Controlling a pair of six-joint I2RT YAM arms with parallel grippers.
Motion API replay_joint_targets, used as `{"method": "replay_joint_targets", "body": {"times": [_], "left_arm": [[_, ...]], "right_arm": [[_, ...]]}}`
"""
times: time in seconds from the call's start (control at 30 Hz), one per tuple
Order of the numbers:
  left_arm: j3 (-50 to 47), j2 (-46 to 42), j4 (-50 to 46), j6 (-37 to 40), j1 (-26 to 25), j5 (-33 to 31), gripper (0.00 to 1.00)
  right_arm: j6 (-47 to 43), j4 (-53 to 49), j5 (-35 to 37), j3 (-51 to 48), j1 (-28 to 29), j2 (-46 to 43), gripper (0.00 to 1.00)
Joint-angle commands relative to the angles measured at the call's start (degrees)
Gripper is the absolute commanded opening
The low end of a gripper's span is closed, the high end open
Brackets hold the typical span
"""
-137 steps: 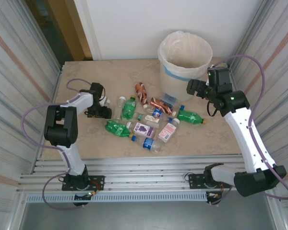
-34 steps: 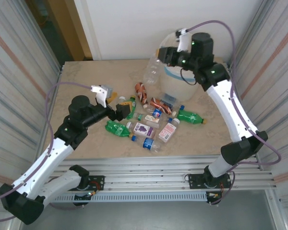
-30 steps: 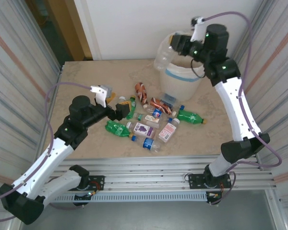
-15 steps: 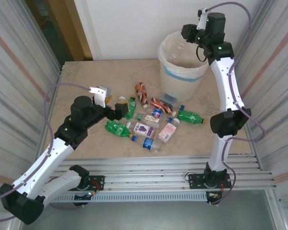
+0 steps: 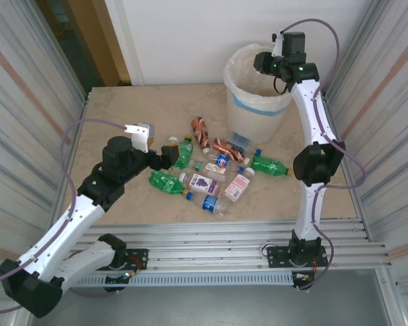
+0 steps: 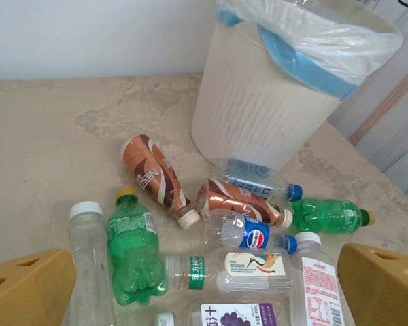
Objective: Put the plastic bottles in the bin
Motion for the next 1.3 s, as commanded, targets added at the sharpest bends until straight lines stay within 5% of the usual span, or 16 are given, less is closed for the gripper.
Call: {"method": "replay_joint_targets", "body": {"times": [0.0,0.33,0.83,1.07,1.27], "left_arm": [[1.34,-0.05,-1.71,-1.4,-0.23,-2.79,0.99],[2.78,1.51,-7.36,-3.11,0.71,-5.58,0.99],[11.21,19.36,-21.39,-2.97,4.02,-5.93,0.92],[13.66,28.53,-22.37,-1.73,6.56,-4.28,0.84],[15.9,34.4,-22.47,0.32,7.85,-2.37,0.79]], "right_arm": [[-1.86,-1.36,-0.2,1.26,0.69,1.47,0.25],[-2.15,-1.9,0.5,0.85,0.85,1.82,0.64],[-3.54,-8.83,6.15,1.54,1.28,-8.95,0.86],[-2.56,-11.79,15.65,-12.72,2.75,-20.44,1.0],[1.59,-9.04,21.51,-31.17,3.39,-32.99,0.98]]}}
